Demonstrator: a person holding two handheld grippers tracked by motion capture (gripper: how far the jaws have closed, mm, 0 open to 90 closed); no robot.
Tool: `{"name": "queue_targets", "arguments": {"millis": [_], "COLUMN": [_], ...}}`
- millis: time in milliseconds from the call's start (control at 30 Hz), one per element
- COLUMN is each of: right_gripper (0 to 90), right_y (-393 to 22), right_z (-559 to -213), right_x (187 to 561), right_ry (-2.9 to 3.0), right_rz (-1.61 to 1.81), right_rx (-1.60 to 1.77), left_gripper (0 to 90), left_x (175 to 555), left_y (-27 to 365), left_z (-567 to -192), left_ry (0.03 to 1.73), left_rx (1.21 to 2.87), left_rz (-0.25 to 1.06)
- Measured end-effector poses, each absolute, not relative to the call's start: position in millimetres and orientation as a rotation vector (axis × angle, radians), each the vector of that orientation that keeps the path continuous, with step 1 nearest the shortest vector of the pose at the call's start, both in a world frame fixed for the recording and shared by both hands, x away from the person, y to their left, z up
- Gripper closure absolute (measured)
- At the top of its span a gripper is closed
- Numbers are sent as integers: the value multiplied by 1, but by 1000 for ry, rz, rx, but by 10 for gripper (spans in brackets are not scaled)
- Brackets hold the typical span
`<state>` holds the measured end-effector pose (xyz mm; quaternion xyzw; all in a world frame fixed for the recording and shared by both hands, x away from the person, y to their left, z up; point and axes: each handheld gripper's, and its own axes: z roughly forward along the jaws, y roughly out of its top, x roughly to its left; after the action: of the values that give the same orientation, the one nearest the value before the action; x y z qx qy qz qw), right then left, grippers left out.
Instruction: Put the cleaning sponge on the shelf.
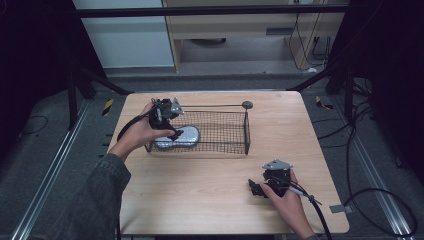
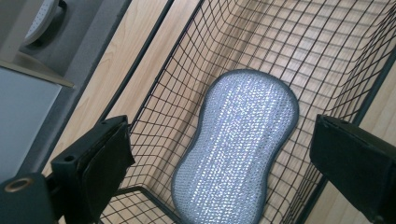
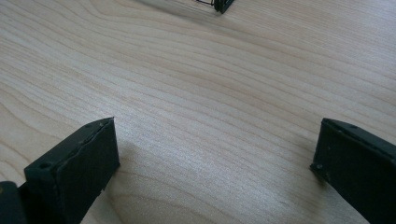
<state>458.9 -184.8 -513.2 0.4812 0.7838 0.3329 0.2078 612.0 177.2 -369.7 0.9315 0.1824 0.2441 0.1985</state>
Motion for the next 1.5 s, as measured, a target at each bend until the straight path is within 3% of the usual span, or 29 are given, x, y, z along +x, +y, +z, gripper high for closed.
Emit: {"name": "queue_targets", "arguments": {"millis": [700, 1500], "right_gripper": [4, 4], "right_y": [-185, -185], "right_z": [-513, -513], "right_x": [459, 459], "right_ry": [2182, 2182], "right_rz": [927, 928], "right_rx": [1340, 1340], "left_gripper": [56, 52], "left_x": [592, 549], "left_y": [163, 143], "left_z": [-371, -373], "left_ry": [768, 735], "left_rx": [2442, 2380], "left_rz": [616, 623]}}
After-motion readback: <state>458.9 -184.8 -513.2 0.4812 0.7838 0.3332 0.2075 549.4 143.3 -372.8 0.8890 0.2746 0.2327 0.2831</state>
